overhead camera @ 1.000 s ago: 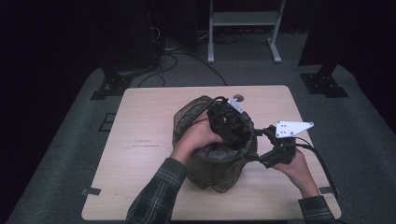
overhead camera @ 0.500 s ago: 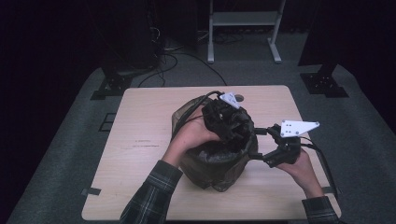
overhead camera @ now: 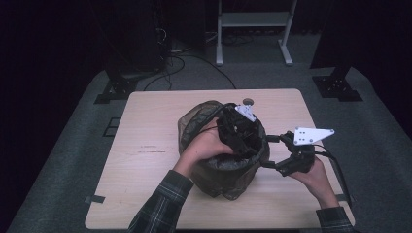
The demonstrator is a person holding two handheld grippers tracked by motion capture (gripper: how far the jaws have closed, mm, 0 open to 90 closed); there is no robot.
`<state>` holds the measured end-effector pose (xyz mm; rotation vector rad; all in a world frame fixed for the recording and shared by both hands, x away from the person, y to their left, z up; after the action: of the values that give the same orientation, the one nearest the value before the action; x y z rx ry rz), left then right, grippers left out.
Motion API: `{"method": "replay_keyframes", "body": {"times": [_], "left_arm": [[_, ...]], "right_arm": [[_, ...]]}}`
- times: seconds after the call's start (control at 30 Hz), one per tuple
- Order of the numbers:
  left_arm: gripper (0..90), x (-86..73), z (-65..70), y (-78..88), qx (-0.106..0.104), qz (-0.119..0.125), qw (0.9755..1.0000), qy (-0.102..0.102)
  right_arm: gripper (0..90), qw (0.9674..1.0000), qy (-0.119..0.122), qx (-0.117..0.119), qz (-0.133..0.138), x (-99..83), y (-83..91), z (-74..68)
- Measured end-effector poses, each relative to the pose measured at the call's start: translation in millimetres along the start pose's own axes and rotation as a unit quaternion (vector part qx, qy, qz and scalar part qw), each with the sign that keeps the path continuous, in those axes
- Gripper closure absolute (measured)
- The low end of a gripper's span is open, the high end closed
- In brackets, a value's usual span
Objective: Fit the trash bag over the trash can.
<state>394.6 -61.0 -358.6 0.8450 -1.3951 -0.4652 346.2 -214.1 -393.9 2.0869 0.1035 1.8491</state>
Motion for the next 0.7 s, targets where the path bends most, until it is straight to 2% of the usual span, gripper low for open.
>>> {"method": "replay_keyframes", "body": {"times": [0.03, 0.07, 0.1, 0.13, 0.2, 0.23, 0.27, 0.37, 0.4, 0.47, 0.6, 0.67, 0.7], "left_arm": [[0.0, -3.5, -1.7, -7.0, -0.001, -0.017, 0.9999, 0.001], [0.0, -3.5, -1.7, -7.0, -0.001, -0.017, 0.9999, 0.001], [0.0, -4.0, -2.7, -8.7, -0.004, -0.017, 0.9998, 0.011], [0.0, -5.0, -3.7, -10.4, -0.002, -0.024, 0.9997, 0.008], [0.0, -7.5, -3.6, -15.3, 0.004, -0.049, 0.9988, 0.005], [0.0, -10.2, -2.3, -19.4, 0.007, -0.072, 0.9974, -0.001], [0.0, -10.7, -2.2, -20.1, 0.007, -0.076, 0.9971, -0.001], [0.0, -9.3, -3.3, -16.9, 0.007, -0.065, 0.9979, 0.002], [0.0, -6.2, -5.9, -9.9, 0.013, -0.04, 0.9991, 0.009], [0.0, -4.4, -7.8, -2.6, 0.014, -0.021, 0.9996, 0.015], [0.0, -3.2, -11.6, 10.3, 0.026, -0.002, 0.9995, 0.016], [0.0, -2.3, -13.8, 19.8, 0.029, 0.017, 0.9992, 0.021], [0.0, -2.5, -15.1, 29.8, 0.03, 0.03, 0.9988, 0.024]], "right_arm": [[10.2, 1.0, 0.0, -0.001, -0.001, -0.6, 0.4, 0.4], [10.2, 1.0, 0.0, -0.001, 0.0, -0.8, 0.8, 0.6], [10.2, 1.0, -0.001, -0.001, 0.001, -1.0, 1.2, 0.6], [10.2, 1.0, -0.001, -0.001, 0.001, -1.0, 1.2, 0.6], [10.2, 1.0, -0.002, -0.001, 0.001, -1.5, 1.5, 0.4], [10.2, 1.0, 0.0, -0.001, 0.0, -2.1, 1.1, 0.6], [10.2, 1.0, -0.001, -0.001, 0.0, -2.4, 1.1, 0.7], [10.2, 1.0, -0.001, -0.002, 0.001, -2.6, 1.1, 0.6], [10.2, 1.0, -0.002, -0.002, 0.003, -2.6, 1.5, 0.4], [10.2, 1.0, -0.002, -0.003, 0.001, -2.7, 2.3, 0.7], [10.2, 1.0, -0.002, -0.003, 0.001, -2.4, 3.4, 1.2], [10.2, 1.0, -0.003, -0.005, 0.001, -1.9, 5.0, 1.7], [10.2, 1.0, -0.001, -0.005, 0.001, -1.7, 5.6, 1.7]]}}
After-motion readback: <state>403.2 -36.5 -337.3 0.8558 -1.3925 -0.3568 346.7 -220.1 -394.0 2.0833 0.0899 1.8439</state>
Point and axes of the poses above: each handheld gripper's, and its own axes: y roughly backward along the jaws, x roughly out of its top, z roughly to its right, the point moved 5 cm from there along -y, roughly forward along the jaws, and after that the axes turned 9 degrees about x, right-handed, at the moved point
